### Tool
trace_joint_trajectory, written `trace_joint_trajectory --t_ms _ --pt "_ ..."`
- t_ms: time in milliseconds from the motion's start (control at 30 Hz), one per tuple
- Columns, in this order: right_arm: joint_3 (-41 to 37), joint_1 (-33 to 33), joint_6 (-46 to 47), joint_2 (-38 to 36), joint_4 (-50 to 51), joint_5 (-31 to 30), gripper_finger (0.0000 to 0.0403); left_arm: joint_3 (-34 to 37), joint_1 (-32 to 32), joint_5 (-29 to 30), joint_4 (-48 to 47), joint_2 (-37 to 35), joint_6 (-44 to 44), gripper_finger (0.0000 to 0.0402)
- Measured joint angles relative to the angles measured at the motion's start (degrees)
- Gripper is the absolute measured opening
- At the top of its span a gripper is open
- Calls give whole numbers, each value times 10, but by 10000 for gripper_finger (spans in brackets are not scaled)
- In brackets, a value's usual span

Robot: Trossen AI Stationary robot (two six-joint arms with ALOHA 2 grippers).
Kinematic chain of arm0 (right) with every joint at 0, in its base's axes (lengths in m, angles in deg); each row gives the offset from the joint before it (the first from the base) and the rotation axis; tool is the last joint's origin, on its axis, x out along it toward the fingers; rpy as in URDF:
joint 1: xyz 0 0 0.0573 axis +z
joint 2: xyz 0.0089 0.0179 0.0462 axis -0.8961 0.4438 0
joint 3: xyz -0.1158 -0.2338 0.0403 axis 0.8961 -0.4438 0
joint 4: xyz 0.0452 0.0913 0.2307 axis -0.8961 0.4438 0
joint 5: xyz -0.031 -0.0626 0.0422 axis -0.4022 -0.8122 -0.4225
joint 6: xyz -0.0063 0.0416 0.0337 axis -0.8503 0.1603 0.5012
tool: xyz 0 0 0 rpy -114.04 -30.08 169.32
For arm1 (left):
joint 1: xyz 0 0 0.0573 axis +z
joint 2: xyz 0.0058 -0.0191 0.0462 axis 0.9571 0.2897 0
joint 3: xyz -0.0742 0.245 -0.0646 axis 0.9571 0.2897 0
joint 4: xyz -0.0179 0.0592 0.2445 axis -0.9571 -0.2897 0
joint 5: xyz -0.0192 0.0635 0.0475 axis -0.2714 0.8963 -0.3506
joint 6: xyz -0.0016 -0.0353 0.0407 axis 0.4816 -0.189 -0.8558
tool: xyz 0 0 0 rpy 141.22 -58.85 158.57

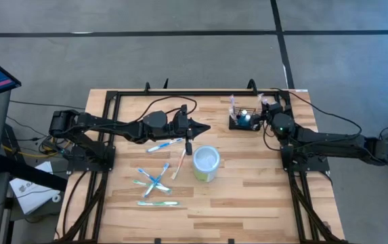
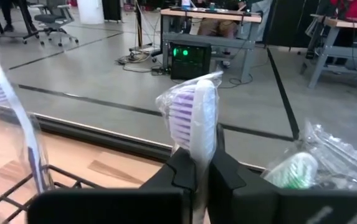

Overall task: Pick & Place toothbrushing station
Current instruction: Put the purple toothbrush into the wire organizer

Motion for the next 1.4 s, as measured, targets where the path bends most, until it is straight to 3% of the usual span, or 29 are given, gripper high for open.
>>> trace_joint_trajectory --t_ms 567,1067,1400 --pt "1 4 -2 12 5 14 58 0 0 1 -1 0 0 0" --pt "2 12 -36 -2 -24 9 161 0 0 3 -15 0 0 0" --pt "22 23 -66 -38 -18 8 160 0 0 2 -15 0 0 0"
